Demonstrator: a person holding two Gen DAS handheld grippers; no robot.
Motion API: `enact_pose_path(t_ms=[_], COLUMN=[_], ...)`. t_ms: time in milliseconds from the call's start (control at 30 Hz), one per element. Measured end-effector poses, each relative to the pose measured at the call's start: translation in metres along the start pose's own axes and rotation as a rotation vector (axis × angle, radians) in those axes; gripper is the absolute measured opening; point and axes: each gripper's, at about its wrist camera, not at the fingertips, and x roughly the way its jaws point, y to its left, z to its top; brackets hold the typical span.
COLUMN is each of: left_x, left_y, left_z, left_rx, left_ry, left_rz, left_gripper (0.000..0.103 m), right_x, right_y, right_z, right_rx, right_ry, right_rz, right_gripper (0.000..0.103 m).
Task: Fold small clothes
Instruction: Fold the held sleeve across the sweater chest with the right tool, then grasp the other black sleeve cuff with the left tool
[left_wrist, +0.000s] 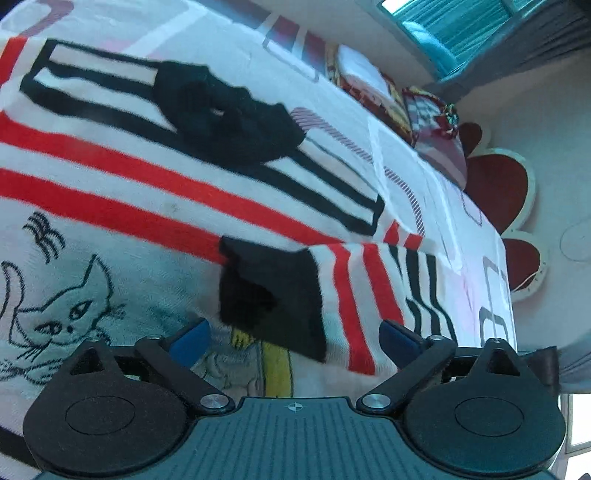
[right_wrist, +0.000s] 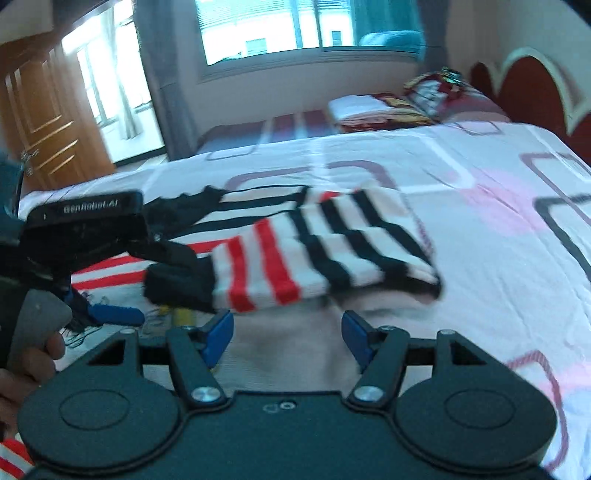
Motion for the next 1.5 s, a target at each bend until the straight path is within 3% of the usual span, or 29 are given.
enact_pose_path(t_ms=[67, 133, 200, 300, 533, 633, 767, 800, 833, 867, 933, 1067, 1133, 1200, 1267, 1367, 1500], left_x=[0.003, 0.002, 0.004, 0.005, -0.054, -0.085, -0.109, -0.11, -0.112, -0.109, -0.095, -0.078, -0.086, -0.1, -0.107, -0.094, -0.055], left_y=[0.0, 0.005, 0.006, 0.008, 0.008, 0.032, 0.069, 0.08, 0.089, 0.097, 0.113, 0.123, 0.118, 0.106, 0.088, 0.068, 0.047], left_z=[-0.001, 0.0, 0.002, 0.004, 0.022, 0.034, 0.038, 0.038, 0.036, 0.035, 0.032, 0.028, 0.03, 0.029, 0.032, 0.037, 0.04], left_rx=[-0.016, -0.048, -0.055, -0.081, -0.077, -0.093, -0.087, -0.1, -0.105, -0.102, -0.126, -0.141, -0.141, -0.078, -0.011, 0.041, 0.116], left_ry=[-0.022, -0.047, -0.068, -0.092, -0.265, -0.332, -0.381, -0.376, -0.371, -0.366, -0.322, -0.275, -0.292, -0.324, -0.335, -0.292, -0.228], left_rz=[0.004, 0.008, 0.011, 0.023, -0.062, -0.027, 0.094, 0.12, 0.142, 0.178, 0.224, 0.246, 0.237, 0.243, 0.231, 0.189, 0.198], left_gripper=[0.064, 0.054, 0.017, 0.008, 0.007, 0.007, 0.007, 0.007, 0.006, 0.001, 0.001, 0.001, 0.001, 0.001, 0.001, 0.001, 0.001], right_x=[-0.002, -0.003, 0.0, 0.007, 0.02, 0.027, 0.04, 0.043, 0.045, 0.047, 0.053, 0.052, 0.052, 0.052, 0.041, 0.024, 0.031], right_y=[-0.01, -0.019, -0.026, -0.032, -0.034, -0.031, -0.026, -0.022, -0.02, -0.018, -0.015, -0.025, -0.036, -0.034, -0.039, -0.046, -0.043], right_z=[-0.002, -0.006, -0.008, -0.009, -0.009, -0.006, -0.003, -0.002, -0.001, 0.0, 0.0, -0.003, -0.002, -0.004, -0.004, -0.001, 0.022], right_rx=[0.019, 0.033, 0.045, 0.065, 0.055, 0.049, 0.044, 0.033, 0.019, 0.009, -0.013, 0.011, 0.061, 0.022, 0.065, 0.11, 0.094], right_ry=[-0.007, -0.008, 0.003, 0.015, 0.031, 0.03, 0.043, 0.036, 0.029, 0.024, 0.037, 0.045, 0.058, 0.071, 0.073, 0.05, 0.019], right_rz=[-0.018, -0.039, -0.056, -0.074, -0.122, -0.123, -0.118, -0.118, -0.126, -0.133, -0.147, -0.142, -0.132, -0.128, -0.113, -0.113, -0.073], right_gripper=[0.064, 0.064, 0.064, 0.064, 0.063, 0.063, 0.056, 0.045, 0.04, 0.024, 0.018, 0.016, 0.016, 0.017, 0.026, 0.029, 0.033])
